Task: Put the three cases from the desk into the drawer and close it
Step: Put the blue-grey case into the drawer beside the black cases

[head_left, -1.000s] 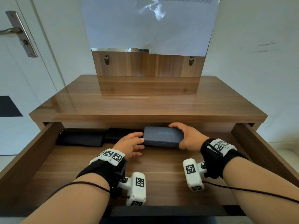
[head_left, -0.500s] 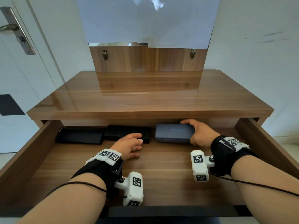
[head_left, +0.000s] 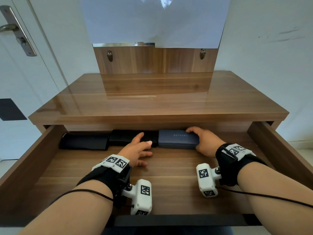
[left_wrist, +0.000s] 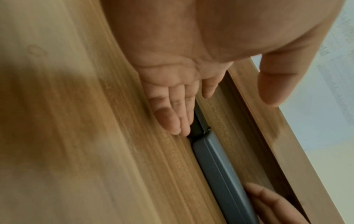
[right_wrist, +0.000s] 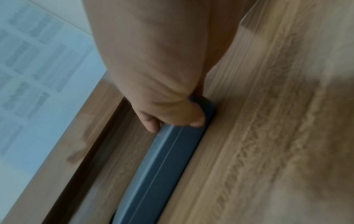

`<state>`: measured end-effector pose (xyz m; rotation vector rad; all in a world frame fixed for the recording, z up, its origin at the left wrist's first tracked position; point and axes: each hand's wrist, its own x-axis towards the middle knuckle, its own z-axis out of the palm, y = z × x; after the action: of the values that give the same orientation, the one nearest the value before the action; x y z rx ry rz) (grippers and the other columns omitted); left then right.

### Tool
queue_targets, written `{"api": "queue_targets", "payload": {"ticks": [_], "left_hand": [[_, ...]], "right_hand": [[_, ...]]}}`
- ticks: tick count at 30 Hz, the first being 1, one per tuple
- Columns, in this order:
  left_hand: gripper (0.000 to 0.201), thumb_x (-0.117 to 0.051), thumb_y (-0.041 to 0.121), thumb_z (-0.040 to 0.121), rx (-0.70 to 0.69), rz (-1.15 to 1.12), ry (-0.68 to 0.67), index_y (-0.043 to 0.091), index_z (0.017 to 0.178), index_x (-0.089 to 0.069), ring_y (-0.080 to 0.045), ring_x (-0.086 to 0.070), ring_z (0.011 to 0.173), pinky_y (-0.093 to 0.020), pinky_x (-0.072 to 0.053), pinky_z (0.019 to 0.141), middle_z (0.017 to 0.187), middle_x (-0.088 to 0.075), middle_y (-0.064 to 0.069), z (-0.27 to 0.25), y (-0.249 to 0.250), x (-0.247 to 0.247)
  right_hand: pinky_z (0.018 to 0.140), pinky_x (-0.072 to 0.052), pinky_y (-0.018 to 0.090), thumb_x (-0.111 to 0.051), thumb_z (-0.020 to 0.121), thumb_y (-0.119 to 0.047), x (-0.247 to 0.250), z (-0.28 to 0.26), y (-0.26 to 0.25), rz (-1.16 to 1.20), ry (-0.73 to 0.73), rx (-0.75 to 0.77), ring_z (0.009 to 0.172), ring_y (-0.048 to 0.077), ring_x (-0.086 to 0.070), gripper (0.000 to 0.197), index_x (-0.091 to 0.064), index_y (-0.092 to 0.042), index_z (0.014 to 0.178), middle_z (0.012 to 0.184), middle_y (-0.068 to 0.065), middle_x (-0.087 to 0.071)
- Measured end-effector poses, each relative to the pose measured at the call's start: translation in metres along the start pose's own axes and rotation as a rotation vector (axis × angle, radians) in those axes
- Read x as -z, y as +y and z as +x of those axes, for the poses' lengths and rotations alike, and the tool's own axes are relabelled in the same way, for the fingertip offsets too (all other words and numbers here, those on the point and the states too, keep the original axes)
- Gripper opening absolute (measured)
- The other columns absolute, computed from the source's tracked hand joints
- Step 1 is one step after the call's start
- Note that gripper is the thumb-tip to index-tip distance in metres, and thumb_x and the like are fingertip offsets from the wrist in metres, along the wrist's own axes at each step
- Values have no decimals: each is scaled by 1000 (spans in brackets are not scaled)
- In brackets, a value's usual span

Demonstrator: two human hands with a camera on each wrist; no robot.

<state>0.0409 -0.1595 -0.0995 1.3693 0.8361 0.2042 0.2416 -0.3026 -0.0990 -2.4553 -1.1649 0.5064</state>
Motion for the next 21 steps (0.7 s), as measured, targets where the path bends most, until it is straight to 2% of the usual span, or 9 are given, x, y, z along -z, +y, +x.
{"api": "queue_targets", "payload": {"ticks": [2,4,9,12,15,21], "left_hand": [[65,-47,26,92,-10,29,-29,34,147,-13,-24,-54,112,-27,-46,61,150,-36,-11,-1,0,0],[65,-47,26,92,-15,42,-47,36,147,-13,-23,-55,113,-27,-45,60,151,-35,-10,-2,0,-1],[58,-49,27,91,-20,39,-14,31,144,-25,-18,-59,98,-25,-42,55,146,-41,-9,1,-2,1],[55,-47,26,92,-8,34,0,28,144,-28,-22,-56,105,-24,-41,52,146,-41,-10,2,-2,1],[55,-48,26,92,-2,36,7,28,144,-28,-23,-55,108,-24,-42,52,146,-41,-10,4,-2,2],[55,-48,27,91,0,47,26,28,143,-28,-22,-55,106,-21,-40,46,146,-40,-10,6,-3,1]], "right_hand": [[102,-39,28,-48,80,5,0,0,-2,-4,72,-31,121,31,-47,69,-40,-29,140,135,17,-45],[110,-31,33,-51,82,0,-1,-1,-5,-38,139,-42,132,33,-33,65,-40,-24,141,138,13,-43],[104,-36,33,-63,79,-19,1,-1,-8,-39,166,-160,126,36,-34,60,-44,-20,135,135,13,-37],[104,-40,36,-70,76,-30,0,-1,-6,-44,142,-231,123,37,-44,71,-39,-17,139,137,14,-36],[100,-45,35,-73,74,-37,-1,-1,-6,-49,159,-228,115,33,-55,74,-41,-16,137,135,15,-42],[96,-47,34,-71,75,-42,-6,-2,-12,-74,201,-226,108,32,-59,70,-43,-14,133,131,15,-44]]}}
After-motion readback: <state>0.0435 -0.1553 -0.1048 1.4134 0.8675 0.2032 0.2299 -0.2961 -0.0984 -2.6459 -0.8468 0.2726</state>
